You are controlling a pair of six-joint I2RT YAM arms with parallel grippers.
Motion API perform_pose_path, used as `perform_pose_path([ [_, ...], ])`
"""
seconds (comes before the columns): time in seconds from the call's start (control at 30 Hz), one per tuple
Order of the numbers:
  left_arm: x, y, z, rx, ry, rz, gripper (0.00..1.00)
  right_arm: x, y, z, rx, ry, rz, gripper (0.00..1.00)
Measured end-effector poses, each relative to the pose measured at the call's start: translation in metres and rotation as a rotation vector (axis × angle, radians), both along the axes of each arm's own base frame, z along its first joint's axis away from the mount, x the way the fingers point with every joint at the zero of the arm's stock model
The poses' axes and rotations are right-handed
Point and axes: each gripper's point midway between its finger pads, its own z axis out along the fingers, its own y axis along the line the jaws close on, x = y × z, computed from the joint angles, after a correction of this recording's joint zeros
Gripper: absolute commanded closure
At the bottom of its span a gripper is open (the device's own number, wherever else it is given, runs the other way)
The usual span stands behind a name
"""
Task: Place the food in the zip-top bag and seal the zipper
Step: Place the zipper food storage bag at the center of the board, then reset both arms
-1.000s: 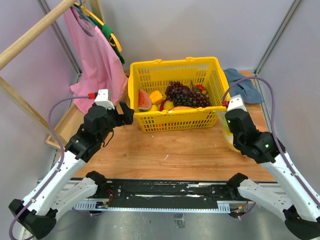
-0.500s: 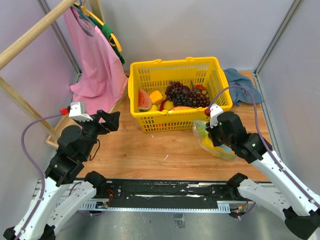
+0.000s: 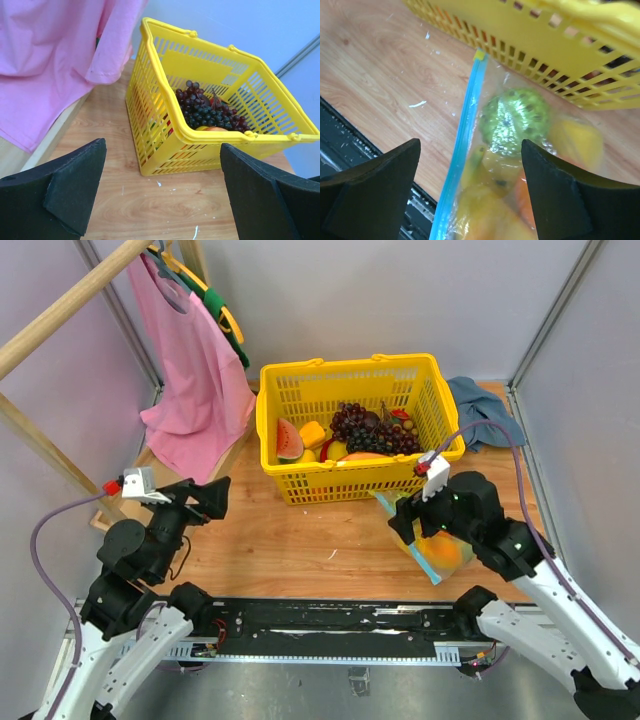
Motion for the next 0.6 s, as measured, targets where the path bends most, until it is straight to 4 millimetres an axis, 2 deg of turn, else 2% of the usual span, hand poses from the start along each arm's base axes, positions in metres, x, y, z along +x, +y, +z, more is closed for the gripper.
perform_pose_path([
  [0.07,-0.003,0.002,-0.001,-0.003,0.0,0.001,0.01,0.001,-0.007,0.014,0.016,-0.059,-0.022,0.0],
  [0.27,-0.007,0.004,-0.007,-0.014,0.007,0.002,0.01,0.001,-0.044,0.06,0.052,-0.27,-0.162,0.02],
  [0.4,-0.011,0.005,-0.012,-0.027,0.002,0.002,0.01,0.0,-0.076,0.077,0.054,-0.37,-0.298,0.02],
  [0.6,-0.015,0.009,-0.014,-0.042,-0.025,0.006,0.01,-0.006,-0.119,0.09,0.069,-0.47,-0.485,0.02],
])
